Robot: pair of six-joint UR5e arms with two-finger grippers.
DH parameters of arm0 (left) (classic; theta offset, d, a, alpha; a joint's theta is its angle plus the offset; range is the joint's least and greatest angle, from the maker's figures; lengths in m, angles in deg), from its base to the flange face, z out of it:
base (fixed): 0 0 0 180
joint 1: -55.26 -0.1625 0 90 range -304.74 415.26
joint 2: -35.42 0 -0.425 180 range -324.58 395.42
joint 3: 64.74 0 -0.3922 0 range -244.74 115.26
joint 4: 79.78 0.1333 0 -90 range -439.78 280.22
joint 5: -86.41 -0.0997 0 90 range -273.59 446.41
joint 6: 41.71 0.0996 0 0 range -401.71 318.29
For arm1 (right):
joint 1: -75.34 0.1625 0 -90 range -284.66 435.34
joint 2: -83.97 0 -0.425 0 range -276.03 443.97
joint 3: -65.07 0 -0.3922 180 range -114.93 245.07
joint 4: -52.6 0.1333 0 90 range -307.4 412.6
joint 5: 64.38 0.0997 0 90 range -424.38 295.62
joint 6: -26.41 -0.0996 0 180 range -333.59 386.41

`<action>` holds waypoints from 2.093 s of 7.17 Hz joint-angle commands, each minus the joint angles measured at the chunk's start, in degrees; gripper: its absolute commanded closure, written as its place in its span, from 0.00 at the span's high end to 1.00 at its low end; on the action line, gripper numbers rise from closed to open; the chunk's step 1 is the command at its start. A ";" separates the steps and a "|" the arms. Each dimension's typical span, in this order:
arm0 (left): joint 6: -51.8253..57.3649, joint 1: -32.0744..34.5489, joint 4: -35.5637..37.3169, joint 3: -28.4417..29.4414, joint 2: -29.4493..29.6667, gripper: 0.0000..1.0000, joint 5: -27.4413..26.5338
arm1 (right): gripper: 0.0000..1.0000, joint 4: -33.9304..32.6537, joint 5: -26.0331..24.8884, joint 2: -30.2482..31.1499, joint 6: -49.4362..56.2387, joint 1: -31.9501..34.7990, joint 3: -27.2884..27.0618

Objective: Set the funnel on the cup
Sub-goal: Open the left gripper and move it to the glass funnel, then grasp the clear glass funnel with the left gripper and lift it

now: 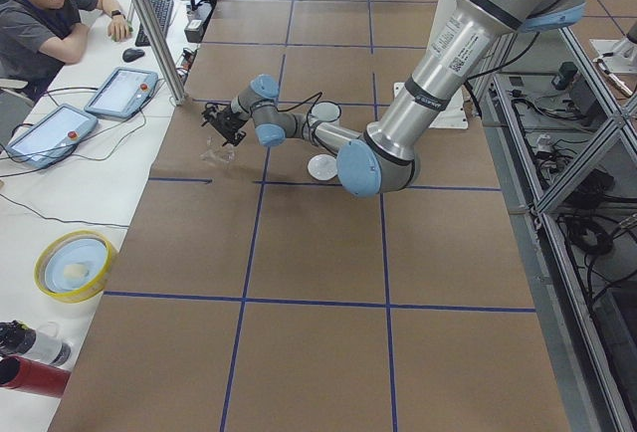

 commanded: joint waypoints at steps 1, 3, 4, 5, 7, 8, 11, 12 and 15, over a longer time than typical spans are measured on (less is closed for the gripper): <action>0.05 -0.07 -0.32 0.08 0.02 0.35 -0.24 | 1.00 0.00 0.00 0.00 0.00 0.00 0.00; 0.05 -0.07 -0.32 0.08 0.02 0.31 -0.24 | 1.00 0.00 0.00 0.00 0.00 0.00 0.00; 0.14 -0.15 -0.23 0.08 -0.07 0.31 -0.24 | 1.00 0.00 0.00 0.00 0.00 0.00 0.00; 0.14 -0.24 -0.23 0.08 -0.16 0.32 -0.24 | 1.00 0.00 0.00 0.00 0.00 0.00 0.00; 0.14 -0.33 -0.23 0.17 -0.25 0.32 -0.24 | 1.00 0.00 0.00 0.00 0.00 0.00 0.00; 0.14 -0.33 -0.23 0.08 -0.25 0.32 -0.24 | 1.00 0.00 0.00 0.00 0.00 0.00 0.00; 5.47 -0.33 -0.06 -0.35 -0.51 0.00 -0.16 | 1.00 0.00 0.00 0.00 0.00 0.00 0.00; 5.93 -0.33 -0.05 -1.23 -0.95 0.00 -0.07 | 1.00 0.00 0.00 0.00 0.00 0.00 0.00; 7.52 0.98 8.33 -16.39 -2.09 0.00 4.99 | 1.00 0.00 0.00 0.00 0.00 0.00 0.00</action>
